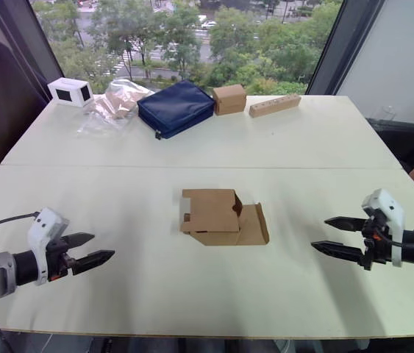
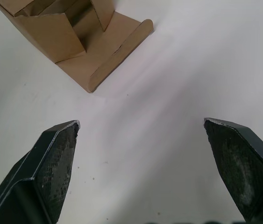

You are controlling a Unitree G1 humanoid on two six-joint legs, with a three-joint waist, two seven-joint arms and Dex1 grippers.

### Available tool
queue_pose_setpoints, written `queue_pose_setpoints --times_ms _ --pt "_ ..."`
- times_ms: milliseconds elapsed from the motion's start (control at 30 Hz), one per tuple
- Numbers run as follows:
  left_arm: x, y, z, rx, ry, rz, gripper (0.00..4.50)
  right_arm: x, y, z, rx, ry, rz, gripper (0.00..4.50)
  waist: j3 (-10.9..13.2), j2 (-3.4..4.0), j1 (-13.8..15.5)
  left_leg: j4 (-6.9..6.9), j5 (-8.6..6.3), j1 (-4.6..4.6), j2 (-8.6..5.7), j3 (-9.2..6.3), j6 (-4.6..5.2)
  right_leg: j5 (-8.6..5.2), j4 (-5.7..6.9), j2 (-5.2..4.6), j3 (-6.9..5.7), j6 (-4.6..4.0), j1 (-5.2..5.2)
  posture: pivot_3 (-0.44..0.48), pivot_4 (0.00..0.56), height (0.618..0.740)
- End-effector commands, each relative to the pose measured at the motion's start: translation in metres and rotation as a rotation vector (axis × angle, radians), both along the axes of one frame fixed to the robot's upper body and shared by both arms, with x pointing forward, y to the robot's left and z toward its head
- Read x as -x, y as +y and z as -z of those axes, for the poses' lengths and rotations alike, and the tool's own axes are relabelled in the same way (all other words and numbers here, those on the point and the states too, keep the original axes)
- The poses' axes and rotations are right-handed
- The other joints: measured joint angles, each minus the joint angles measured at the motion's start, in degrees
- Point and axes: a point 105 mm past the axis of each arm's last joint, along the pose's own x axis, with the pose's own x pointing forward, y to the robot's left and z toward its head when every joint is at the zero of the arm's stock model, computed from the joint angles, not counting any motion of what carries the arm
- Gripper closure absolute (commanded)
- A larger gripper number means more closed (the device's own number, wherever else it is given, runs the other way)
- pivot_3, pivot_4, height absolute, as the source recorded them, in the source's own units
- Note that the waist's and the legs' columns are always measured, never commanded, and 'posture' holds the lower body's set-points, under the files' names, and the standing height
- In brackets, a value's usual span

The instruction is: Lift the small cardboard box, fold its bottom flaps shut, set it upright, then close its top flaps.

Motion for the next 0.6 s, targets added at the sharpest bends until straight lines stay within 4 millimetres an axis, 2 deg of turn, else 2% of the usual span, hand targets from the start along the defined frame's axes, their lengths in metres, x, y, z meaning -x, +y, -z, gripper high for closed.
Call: queue_pose_setpoints --times_ms 33,533,600 --pt "-0.0031 0.0036 -0.0118 -0.002 -0.054 -0.009 0.03 -0.0032 0.0021 -0.0103 -0.007 -0.047 -0.011 0.0 0.0 0.0 0.0 0.0 0.0 0.0 0.0 0.0 0.0 0.0 0.0 0.0 0.0 0.0 0.0 0.0 0.15 0.74" --pt "-0.001 0.004 -0.0137 0.003 -0.059 0.007 0.03 -0.0059 0.0037 -0.0105 -0.022 -0.074 -0.006 0.0 0.0 0.0 0.0 0.0 0.0 0.0 0.0 0.0 0.0 0.0 0.0 0.0 0.0 0.0 0.0 0.0 0.15 0.74" --pt "-0.0037 0.0071 -0.013 -0.038 -0.077 -0.001 0.03 -0.0079 0.0025 -0.0104 -0.017 -0.083 0.003 0.0 0.0 0.02 0.0 0.0 0.0 0.0 0.0 0.0 0.0 0.0 0.0 0.0 0.0 0.0 0.0 0.0 0.15 0.74"
